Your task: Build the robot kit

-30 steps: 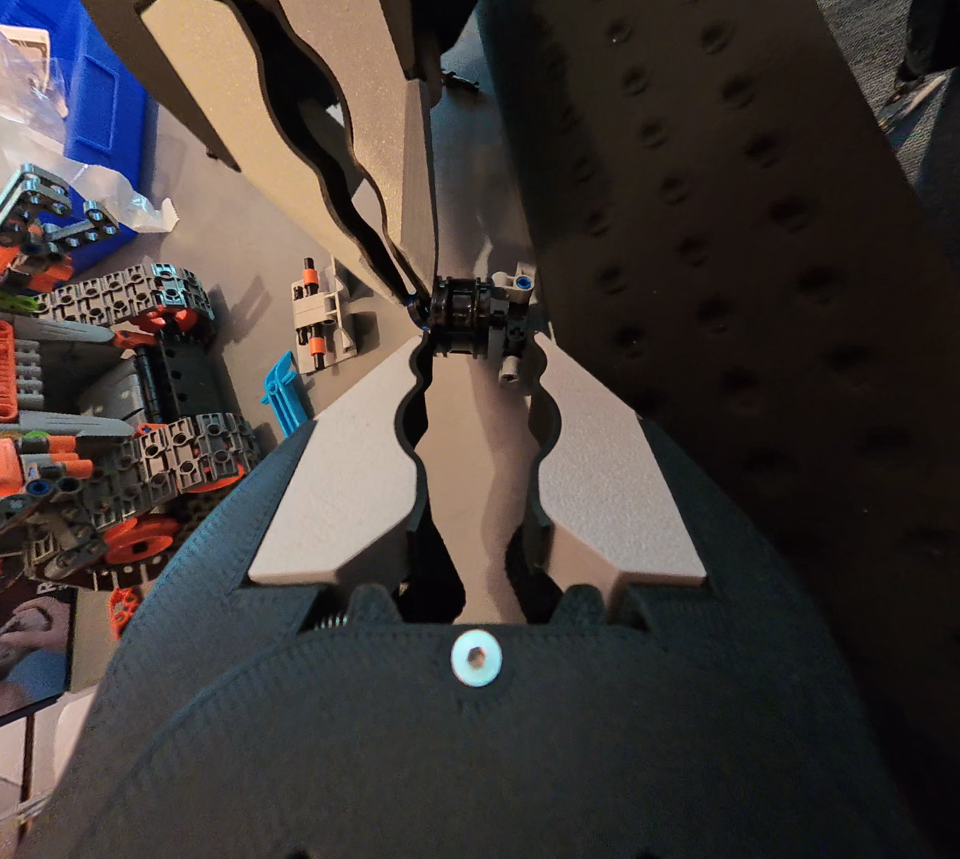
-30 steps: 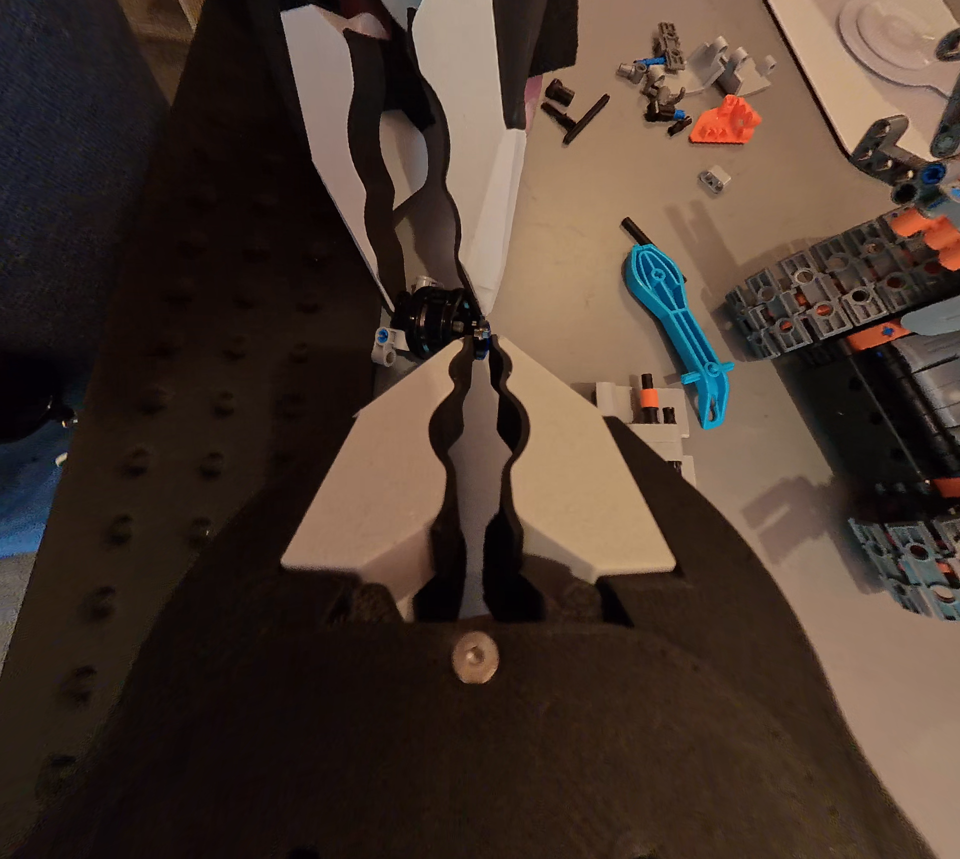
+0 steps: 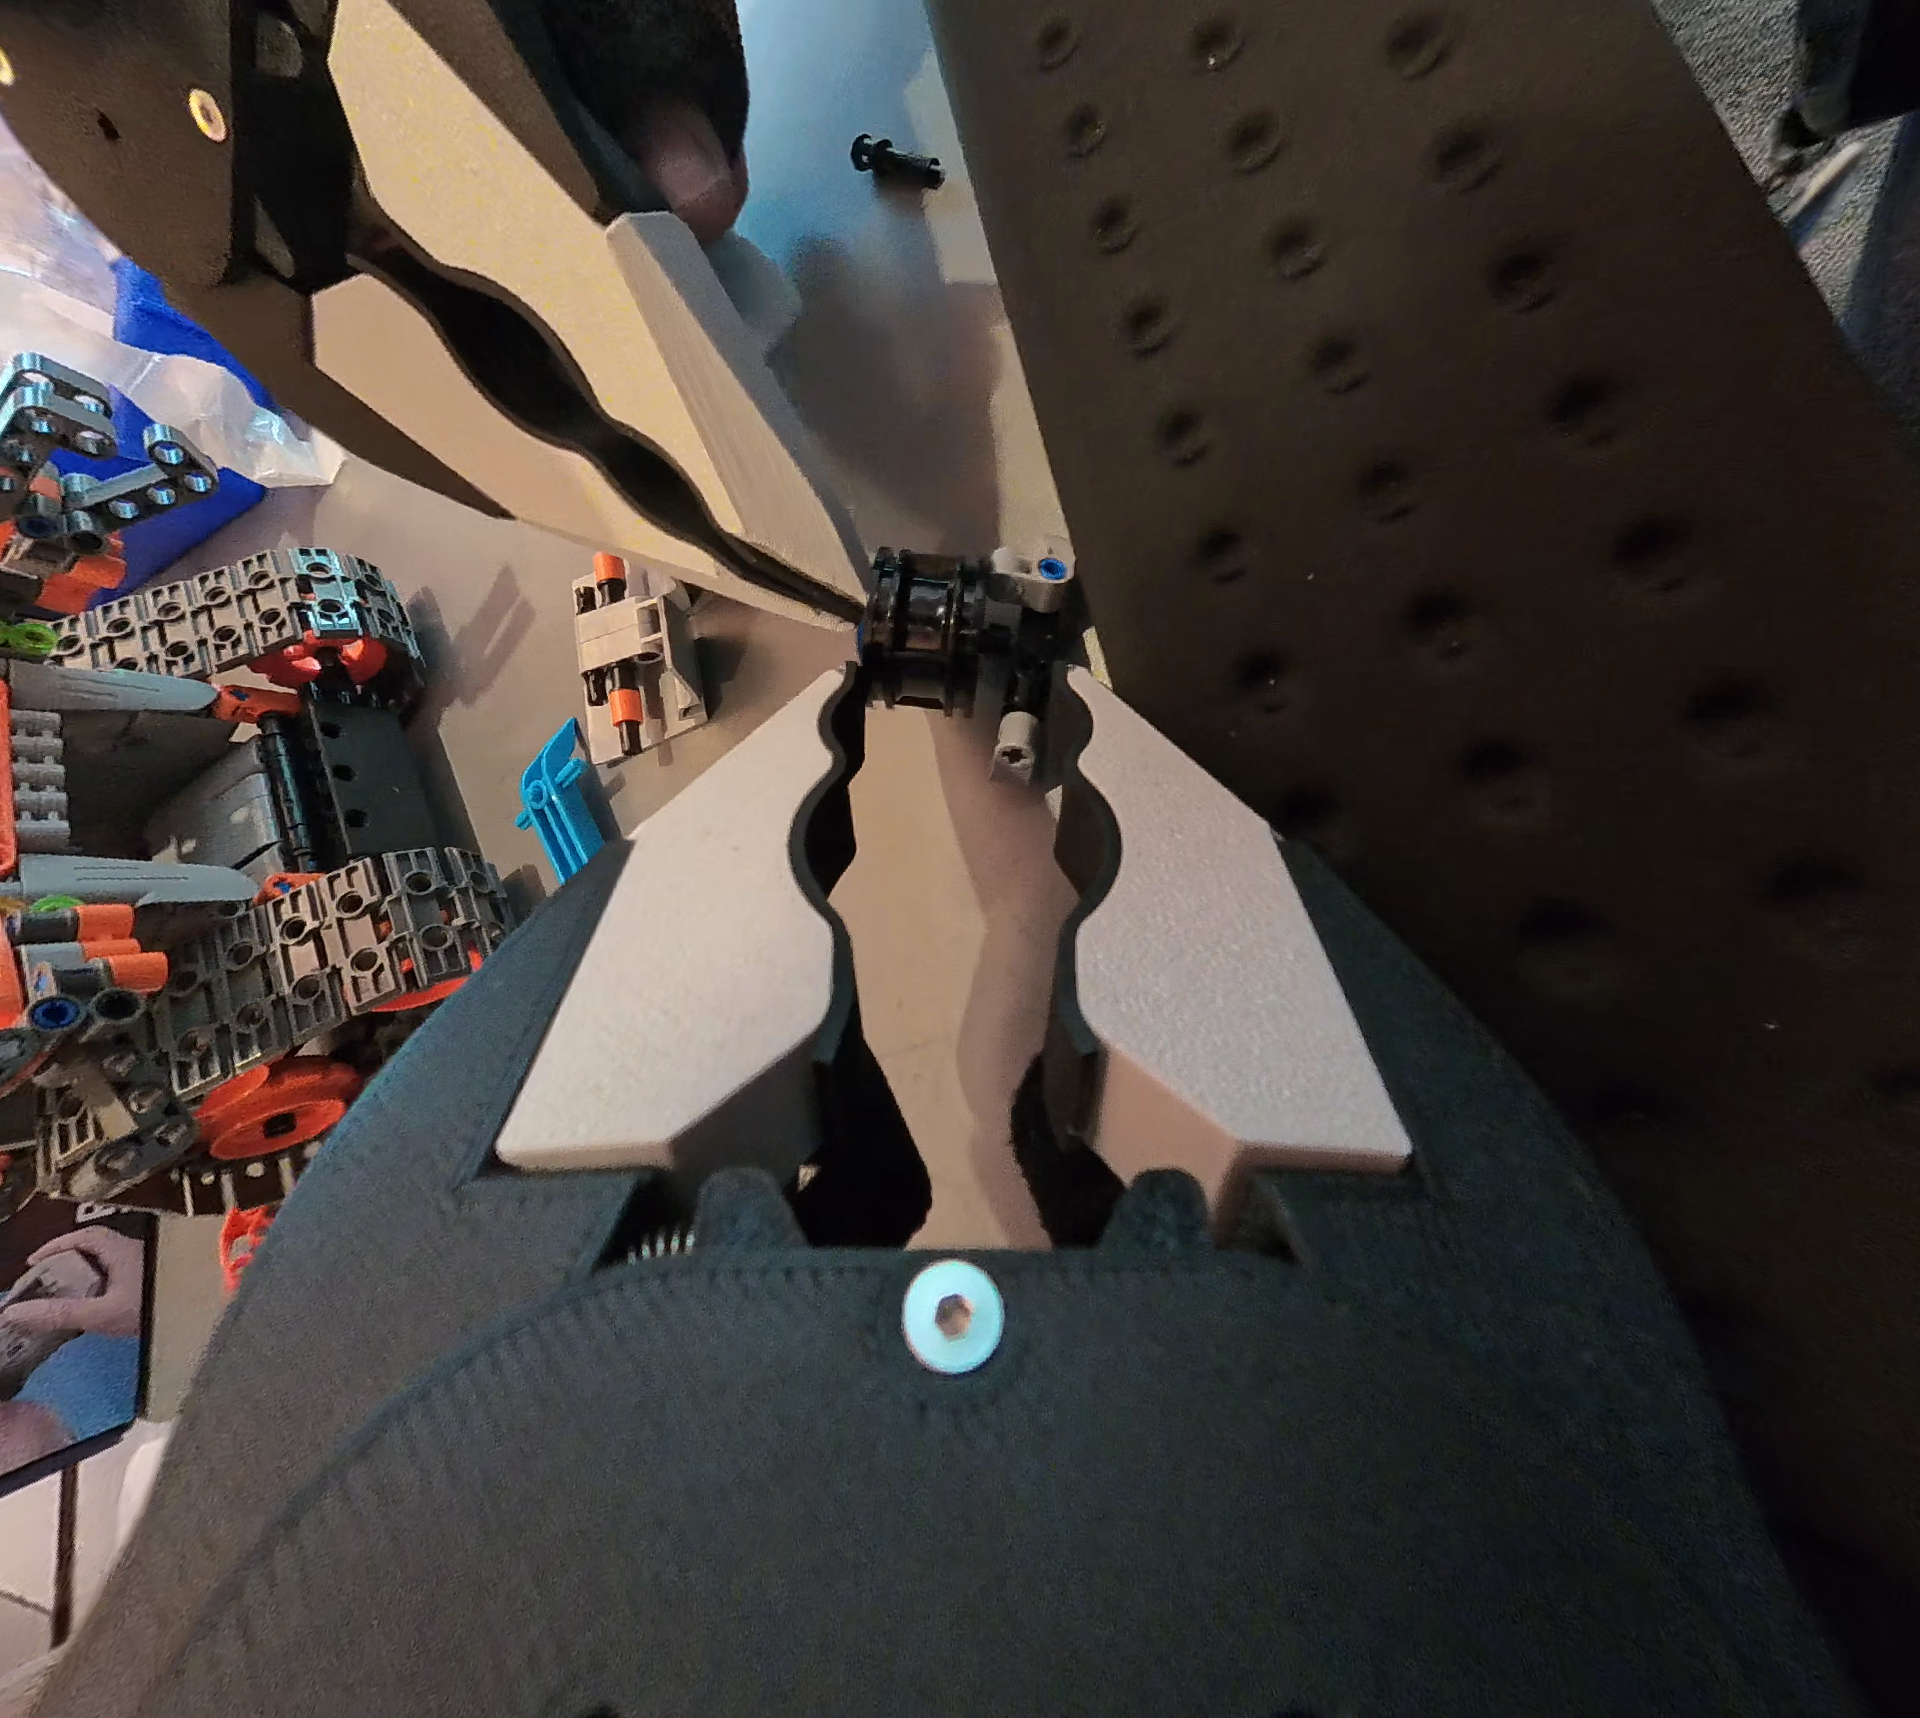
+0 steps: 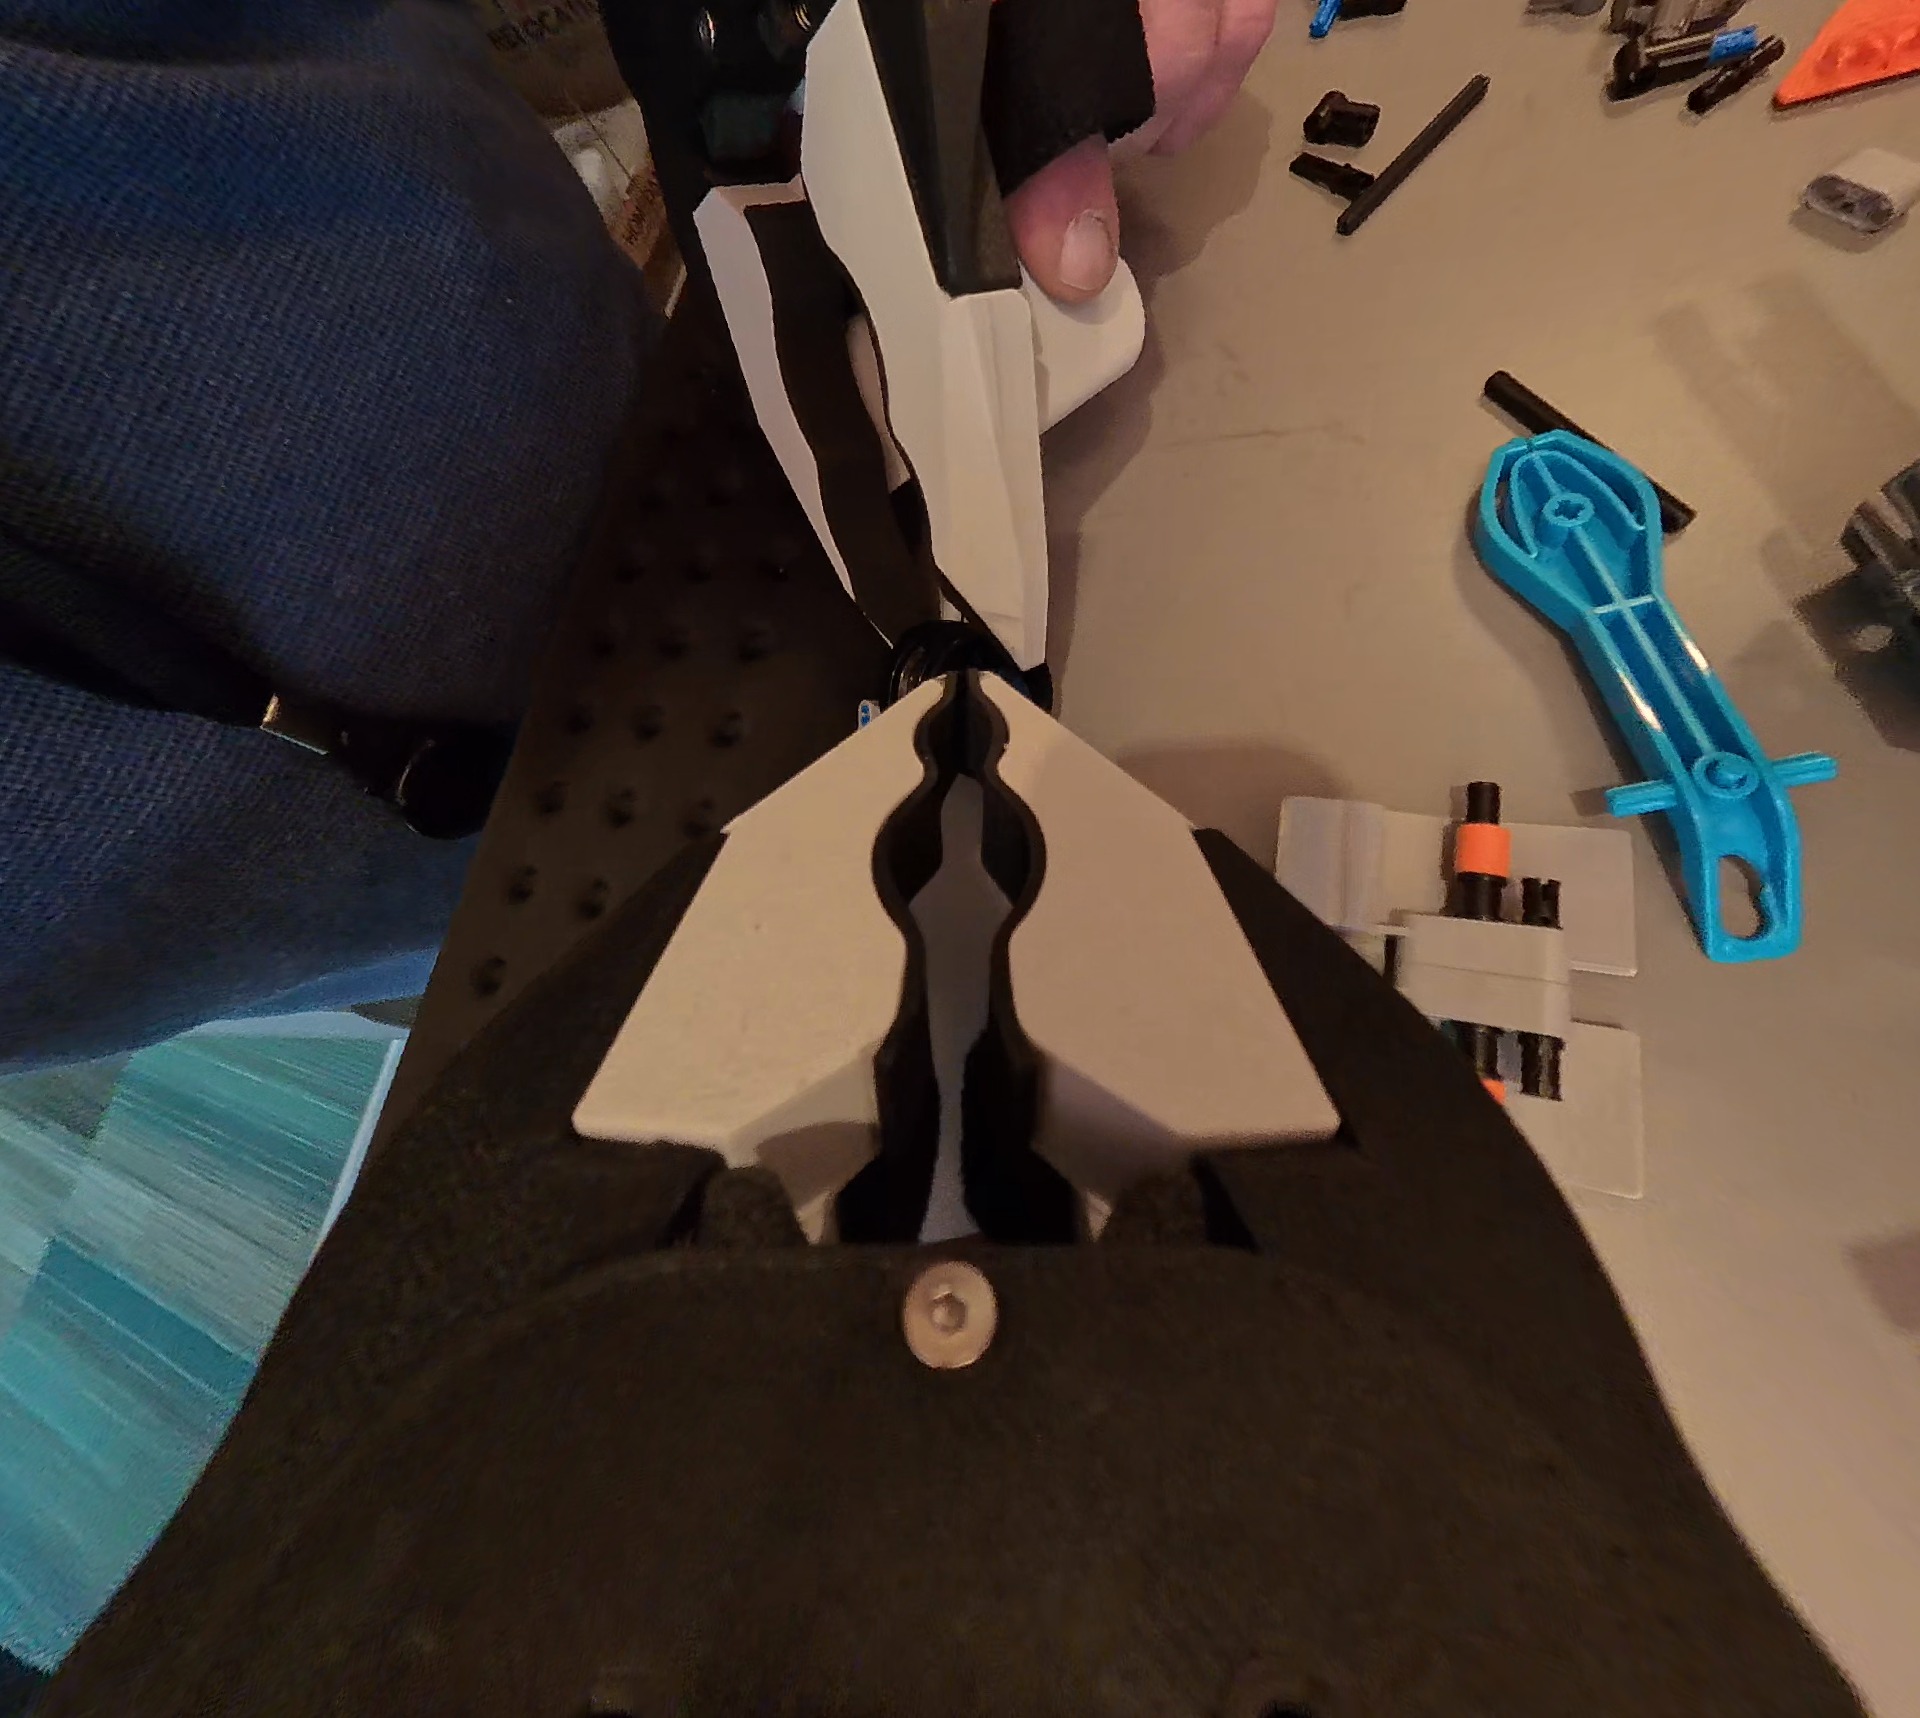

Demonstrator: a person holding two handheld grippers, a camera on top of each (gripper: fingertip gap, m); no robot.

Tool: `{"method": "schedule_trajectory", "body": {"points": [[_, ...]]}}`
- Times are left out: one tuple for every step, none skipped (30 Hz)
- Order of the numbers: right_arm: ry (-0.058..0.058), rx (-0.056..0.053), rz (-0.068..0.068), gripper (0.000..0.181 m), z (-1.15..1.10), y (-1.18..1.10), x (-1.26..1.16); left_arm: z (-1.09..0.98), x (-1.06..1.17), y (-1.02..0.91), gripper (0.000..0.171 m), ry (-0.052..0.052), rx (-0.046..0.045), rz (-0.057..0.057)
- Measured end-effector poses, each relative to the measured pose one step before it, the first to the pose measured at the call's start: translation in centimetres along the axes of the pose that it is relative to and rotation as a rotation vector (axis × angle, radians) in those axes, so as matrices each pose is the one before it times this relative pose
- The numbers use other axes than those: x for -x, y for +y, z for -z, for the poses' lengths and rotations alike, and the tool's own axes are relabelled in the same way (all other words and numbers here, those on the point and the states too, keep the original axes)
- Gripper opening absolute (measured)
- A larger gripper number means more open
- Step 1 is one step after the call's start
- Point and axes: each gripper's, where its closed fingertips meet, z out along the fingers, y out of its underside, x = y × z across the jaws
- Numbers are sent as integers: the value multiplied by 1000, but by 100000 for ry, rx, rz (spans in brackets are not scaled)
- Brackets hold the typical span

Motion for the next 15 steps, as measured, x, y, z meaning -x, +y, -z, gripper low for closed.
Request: {"method": "schedule_trajectory", "body": {"points": [[-1162, -232, -1073, 0, 15, 43, -17, -22, 36, 27, 33, 503, -140, 424], [-1305, -527, -857, 0, -18, -14, -15, -11, 15, -10, 33, 449, -88, 238], [-1218, -513, -820, 0, -5, -16, 7, 42, -7, -38, 33, -96, -2, -309], [-1344, -514, -726, 0, 14, -33, 71, 83, -26, -44, 33, -66, -66, -363], [-944, -585, -634, 0, -20, -23, 14, 13, -48, 26, 33, 356, 186, -24], [-671, -822, -301, 0, -30, -37, -18, 49, -93, -21, 33, 985, -261, 722], [-862, -1117, -447, 0, -15, -26, 28, 32, -117, 8, 33, 1370, -158, 779], [-651, -747, -968, 0, 14, 5, -26, -15, -23, 4, 33, 1138, -284, 376], [-309, -130, -218, 0, 10, 19, 10, -47, -46, -14, 34, 1457, -507, 771], [-140, -7, 480, 0, -16, -29, 45, -12, -47, 44, 34, 1730, -231, 737], [-61, 101, -264, 0, -23, -2, -14, -9, -42, -9, 34, 1448, -303, 261], [-56, 204, -277, 0, -21, 20, -19, 105, -107, -18, 34, 2039, -718, 852], [-49, 296, -3, 0, -37, 49, 14, -56, -81, -17, 35, 2086, -1071, 826], [104, -20, 101, 0, -27, -27, 9, -41, -37, -19, 34, 578, -1011, -833], [171, -156, 107, 0, 0, -14, 16, -49, -4, -4, 34, 281, -942, -592]]}}
